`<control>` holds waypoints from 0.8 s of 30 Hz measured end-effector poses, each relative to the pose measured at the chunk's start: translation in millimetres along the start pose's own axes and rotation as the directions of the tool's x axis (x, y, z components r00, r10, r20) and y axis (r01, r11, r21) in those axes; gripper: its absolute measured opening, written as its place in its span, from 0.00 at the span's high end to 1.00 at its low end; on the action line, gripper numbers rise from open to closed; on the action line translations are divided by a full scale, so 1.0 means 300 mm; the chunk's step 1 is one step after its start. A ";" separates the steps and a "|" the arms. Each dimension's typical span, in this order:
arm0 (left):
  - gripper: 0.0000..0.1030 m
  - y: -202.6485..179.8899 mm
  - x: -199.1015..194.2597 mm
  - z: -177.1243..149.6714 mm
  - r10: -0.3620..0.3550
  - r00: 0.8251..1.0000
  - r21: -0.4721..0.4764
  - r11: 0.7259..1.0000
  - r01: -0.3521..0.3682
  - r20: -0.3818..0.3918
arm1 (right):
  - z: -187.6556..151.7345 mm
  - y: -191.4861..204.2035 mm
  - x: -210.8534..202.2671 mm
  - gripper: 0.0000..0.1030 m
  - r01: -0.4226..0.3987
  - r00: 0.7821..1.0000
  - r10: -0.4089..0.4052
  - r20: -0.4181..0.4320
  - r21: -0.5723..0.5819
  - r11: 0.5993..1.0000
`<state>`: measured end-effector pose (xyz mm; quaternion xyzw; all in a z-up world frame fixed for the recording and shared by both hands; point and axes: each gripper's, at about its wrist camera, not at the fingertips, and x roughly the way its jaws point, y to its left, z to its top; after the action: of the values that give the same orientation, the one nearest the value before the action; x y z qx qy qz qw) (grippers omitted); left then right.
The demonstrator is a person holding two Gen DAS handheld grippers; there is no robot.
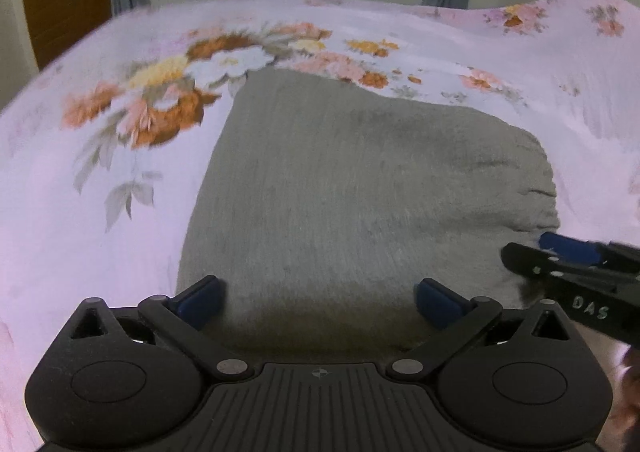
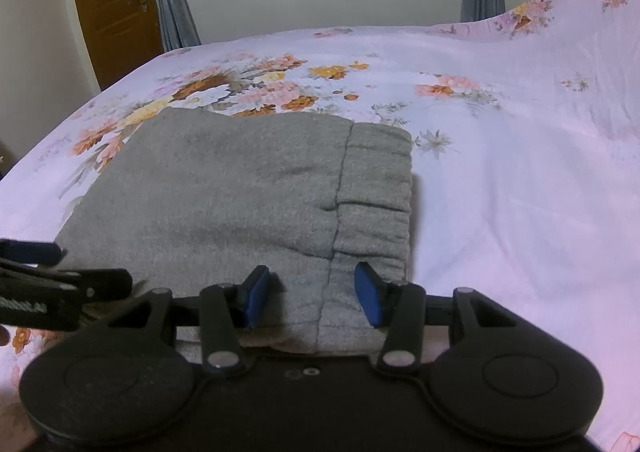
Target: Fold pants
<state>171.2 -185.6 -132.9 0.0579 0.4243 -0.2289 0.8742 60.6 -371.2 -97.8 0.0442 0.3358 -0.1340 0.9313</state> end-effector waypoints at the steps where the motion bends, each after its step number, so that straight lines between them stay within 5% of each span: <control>1: 0.00 0.011 -0.005 -0.002 -0.024 1.000 -0.025 0.999 0.024 -0.002 | -0.001 0.000 0.000 0.53 0.001 1.000 -0.001 0.002 0.000 1.000; 5: 0.00 0.062 -0.027 -0.018 -0.135 0.990 -0.145 0.979 0.141 0.047 | -0.002 0.004 -0.002 0.52 0.009 1.000 -0.009 0.009 -0.002 1.000; 7: 0.00 0.047 -0.020 -0.022 -0.086 0.995 -0.155 0.984 0.091 0.040 | 0.001 0.010 -0.006 0.48 0.008 1.000 -0.008 0.010 -0.010 1.000; 11: 0.00 -0.028 -0.022 -0.034 0.031 0.999 -0.019 0.999 -0.031 0.031 | 0.008 0.044 -0.028 0.45 0.033 0.999 -0.031 0.024 -0.053 0.998; 18: 0.00 -0.039 -0.070 -0.024 0.106 0.992 0.011 0.994 -0.107 0.063 | 0.005 0.055 -0.093 0.42 0.066 0.995 -0.064 0.080 -0.021 0.998; 24: 0.00 -0.047 -0.132 -0.034 0.130 0.987 0.052 0.989 -0.136 0.098 | -0.001 0.065 -0.127 0.30 0.094 0.993 -0.094 0.079 -0.007 0.996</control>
<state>136.2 -181.3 -107.7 0.1008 0.3710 -0.1847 0.9045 37.8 -344.2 -73.8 0.0183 0.3015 -0.1775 0.9366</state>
